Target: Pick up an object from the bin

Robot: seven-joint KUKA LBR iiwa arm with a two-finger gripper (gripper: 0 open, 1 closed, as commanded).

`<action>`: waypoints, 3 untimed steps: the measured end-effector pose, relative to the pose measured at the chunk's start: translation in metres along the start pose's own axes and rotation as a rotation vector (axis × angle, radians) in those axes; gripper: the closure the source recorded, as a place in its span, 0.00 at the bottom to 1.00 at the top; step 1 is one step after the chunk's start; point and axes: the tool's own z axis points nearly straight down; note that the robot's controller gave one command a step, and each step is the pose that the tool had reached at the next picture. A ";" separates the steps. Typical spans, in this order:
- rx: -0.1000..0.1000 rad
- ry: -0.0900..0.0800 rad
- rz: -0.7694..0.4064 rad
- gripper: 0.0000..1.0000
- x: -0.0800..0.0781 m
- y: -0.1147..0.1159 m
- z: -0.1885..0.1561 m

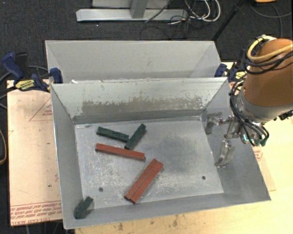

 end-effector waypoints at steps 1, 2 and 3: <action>0.000 -0.008 -0.270 0.00 0.020 0.078 0.172; 0.000 -0.010 -0.448 0.00 0.016 0.148 0.140; 0.001 -0.011 -0.547 0.00 -0.007 0.178 0.140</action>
Offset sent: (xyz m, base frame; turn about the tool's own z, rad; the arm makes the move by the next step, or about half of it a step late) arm -0.0216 0.0766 -0.1697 -0.2697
